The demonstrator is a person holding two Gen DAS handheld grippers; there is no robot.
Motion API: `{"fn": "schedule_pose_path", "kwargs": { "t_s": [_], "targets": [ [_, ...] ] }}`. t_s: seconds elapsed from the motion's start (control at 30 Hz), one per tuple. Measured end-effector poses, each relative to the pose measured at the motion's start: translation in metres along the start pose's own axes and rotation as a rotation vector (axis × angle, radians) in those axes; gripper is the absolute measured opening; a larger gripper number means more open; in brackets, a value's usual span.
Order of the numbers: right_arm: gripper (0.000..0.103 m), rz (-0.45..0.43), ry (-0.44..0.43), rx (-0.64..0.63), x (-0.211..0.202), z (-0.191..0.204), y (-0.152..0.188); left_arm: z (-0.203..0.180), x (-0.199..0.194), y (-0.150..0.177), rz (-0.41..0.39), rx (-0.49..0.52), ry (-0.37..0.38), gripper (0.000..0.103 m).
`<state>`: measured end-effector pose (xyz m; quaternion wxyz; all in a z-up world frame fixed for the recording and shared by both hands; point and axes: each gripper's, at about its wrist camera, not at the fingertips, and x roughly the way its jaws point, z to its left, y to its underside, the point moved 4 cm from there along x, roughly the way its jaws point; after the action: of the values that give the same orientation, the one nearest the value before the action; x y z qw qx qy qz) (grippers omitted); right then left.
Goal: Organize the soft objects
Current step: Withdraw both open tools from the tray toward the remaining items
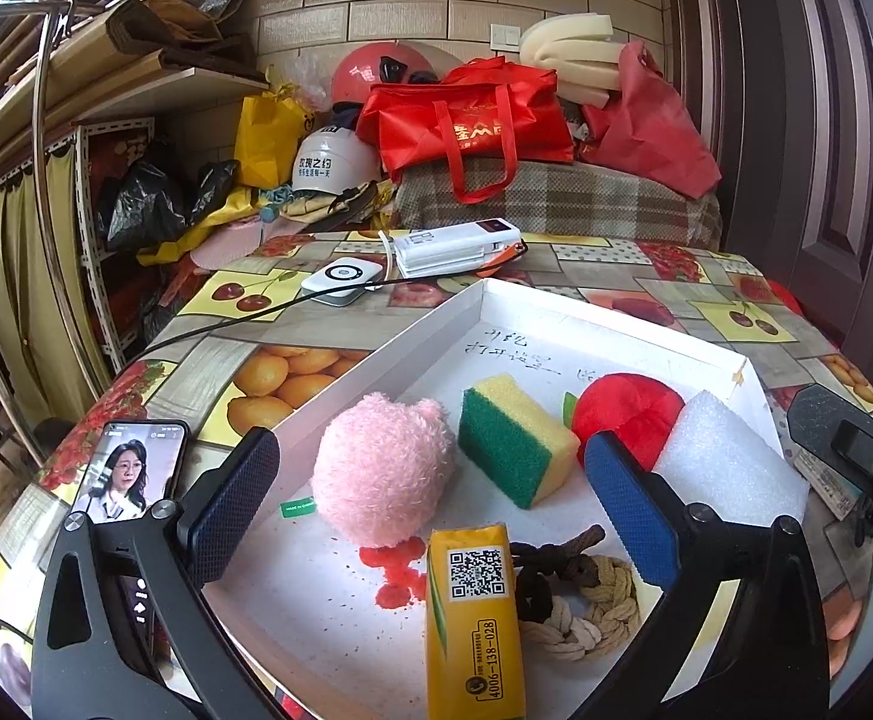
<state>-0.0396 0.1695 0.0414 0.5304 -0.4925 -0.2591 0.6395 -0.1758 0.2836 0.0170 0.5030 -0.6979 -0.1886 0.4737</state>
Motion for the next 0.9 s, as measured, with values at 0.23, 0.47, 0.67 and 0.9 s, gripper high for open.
{"fn": "schedule_pose_path", "kwargs": {
  "t_s": [0.23,0.47,0.67,0.9],
  "targets": [
    [0.103,0.008,-0.006,-0.008,-0.001,0.002,0.003,0.000,0.000,0.000,-0.001,0.003,0.000,0.103],
    [0.103,0.029,-0.008,0.010,-0.003,0.000,0.007,0.002,-0.003,0.000,-0.010,-0.014,-0.004,0.103],
    [0.103,0.028,-0.005,0.002,-0.006,0.001,0.008,-0.002,-0.011,-0.001,-0.054,-0.005,0.017,0.103],
    [0.103,-0.072,0.077,-0.071,-0.027,0.008,0.005,-0.025,-0.026,-0.003,-0.130,0.042,0.133,0.103]
  ]
}}
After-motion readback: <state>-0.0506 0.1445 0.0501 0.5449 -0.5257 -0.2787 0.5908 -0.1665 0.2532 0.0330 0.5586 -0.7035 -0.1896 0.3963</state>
